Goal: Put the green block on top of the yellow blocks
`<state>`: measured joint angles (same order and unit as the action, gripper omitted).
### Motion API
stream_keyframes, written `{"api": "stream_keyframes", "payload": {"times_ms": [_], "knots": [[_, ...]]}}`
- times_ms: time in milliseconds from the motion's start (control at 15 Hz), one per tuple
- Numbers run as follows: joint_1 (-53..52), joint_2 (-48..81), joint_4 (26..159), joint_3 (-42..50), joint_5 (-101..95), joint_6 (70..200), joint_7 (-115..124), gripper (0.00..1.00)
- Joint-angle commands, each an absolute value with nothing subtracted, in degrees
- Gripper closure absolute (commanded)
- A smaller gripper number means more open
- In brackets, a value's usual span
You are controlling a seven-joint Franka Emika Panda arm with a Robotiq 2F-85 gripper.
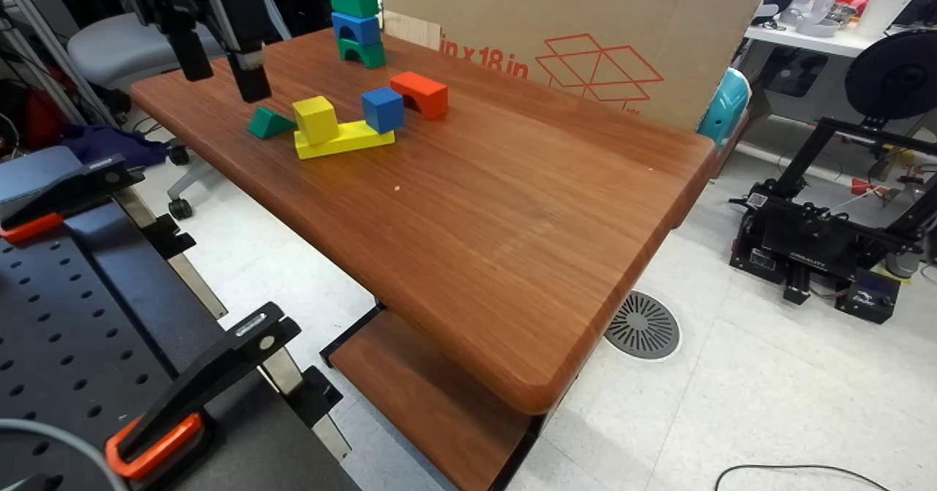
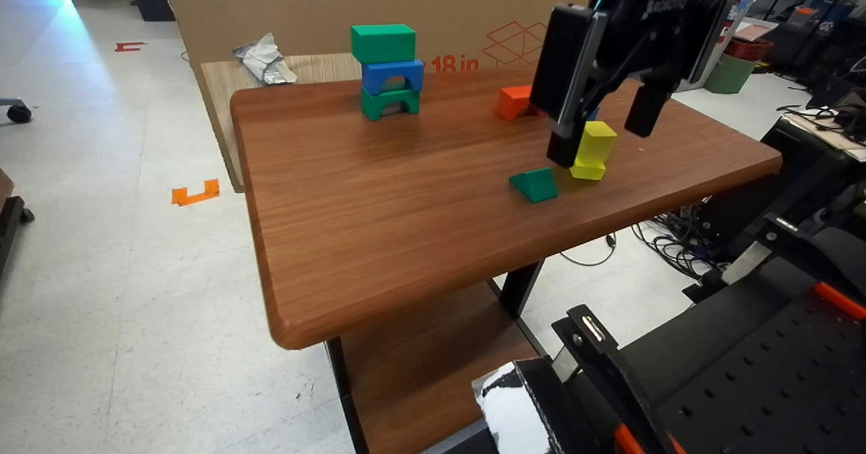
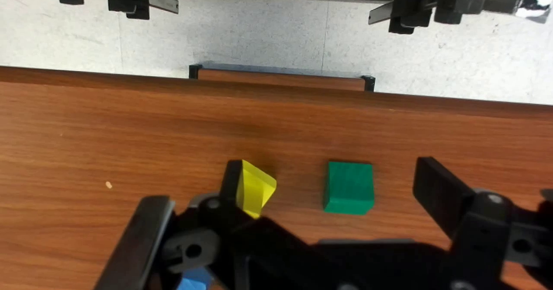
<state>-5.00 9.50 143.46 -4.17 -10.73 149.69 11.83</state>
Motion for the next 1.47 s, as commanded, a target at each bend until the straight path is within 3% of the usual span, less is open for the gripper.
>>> {"api": "stream_keyframes", "payload": {"times_ms": [0,933,1000,1067,1400], "knots": [[-6.83,12.24,141.80,-2.59,-13.88,151.12,14.89,0.00],[-10.54,22.56,134.54,-2.50,-11.01,150.61,17.72,0.00],[-10.85,22.99,134.30,-2.46,-11.00,150.59,17.70,0.25],[-11.28,23.24,134.16,-2.21,-11.21,150.78,17.95,0.26],[-11.19,22.40,133.96,-1.46,-10.77,151.36,17.48,0.65]]}}
